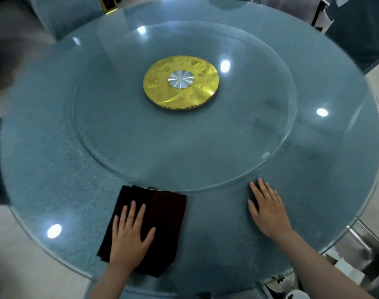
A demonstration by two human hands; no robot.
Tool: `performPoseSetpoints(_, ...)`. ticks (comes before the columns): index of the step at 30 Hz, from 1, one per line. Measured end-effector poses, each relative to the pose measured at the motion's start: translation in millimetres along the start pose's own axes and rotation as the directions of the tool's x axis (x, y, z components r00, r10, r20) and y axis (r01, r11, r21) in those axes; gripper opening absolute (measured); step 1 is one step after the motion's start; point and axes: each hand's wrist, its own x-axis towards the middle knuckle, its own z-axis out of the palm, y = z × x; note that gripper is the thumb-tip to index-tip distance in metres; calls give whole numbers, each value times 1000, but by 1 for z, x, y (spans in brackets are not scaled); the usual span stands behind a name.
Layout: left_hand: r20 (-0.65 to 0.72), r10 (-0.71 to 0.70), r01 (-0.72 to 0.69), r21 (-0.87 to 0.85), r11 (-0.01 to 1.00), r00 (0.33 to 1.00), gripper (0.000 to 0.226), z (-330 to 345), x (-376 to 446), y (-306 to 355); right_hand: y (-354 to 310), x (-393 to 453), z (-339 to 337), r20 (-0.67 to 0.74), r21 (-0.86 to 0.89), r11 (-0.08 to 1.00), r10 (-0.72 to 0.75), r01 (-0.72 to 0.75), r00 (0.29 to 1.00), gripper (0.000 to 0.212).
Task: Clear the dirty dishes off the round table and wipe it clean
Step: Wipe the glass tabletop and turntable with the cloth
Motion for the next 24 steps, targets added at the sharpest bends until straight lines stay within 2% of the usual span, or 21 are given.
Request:
performPoseSetpoints(2,-50,-140,136,-72,988,989,81,-6,14,-14,1,1,0,3,-14,1000,-5,5,1000,68)
performPoseSetpoints(6,-97,-334,306,-229,924,937,74,-26,58,-17,1,2,-2,25,-31,999,17,-16,1000,57)
performPoseSetpoints(8,-86,-396,364,-255,896,914,74,-29,74,-10,-1,3,-2,21,-35,999,29,-28,999,58)
performPoseSetpoints(10,-73,-399,374,-224,900,914,78,-24,77,-2,-5,2,-2,19,-29,999,46,-46,999,58)
performPoseSetpoints(13,-85,-256,252,-58,966,963,78,-13,68,19,-9,-10,-1,-9,-4,998,64,-64,998,57)
performPoseSetpoints(15,-65,-93,95,32,995,994,80,-7,56,44,-8,-28,5,-26,10,999,53,-53,998,56)
performPoseSetpoints(17,-48,83,-80,62,995,995,78,4,40,80,-3,-47,14,-47,26,999,37,-36,998,54)
performPoseSetpoints(19,-23,293,-292,37,956,956,78,14,24,125,2,-57,20,-61,43,999,9,-6,998,52)
performPoseSetpoints(21,9,470,-470,32,882,882,82,22,11,165,8,-58,19,-49,66,998,-13,16,999,52)
performPoseSetpoints(22,27,511,-511,30,859,859,83,23,7,177,12,-57,17,-37,70,997,-27,30,999,52)
performPoseSetpoints(24,26,511,-512,38,858,859,82,25,9,179,21,-56,13,-23,46,996,-78,79,997,53)
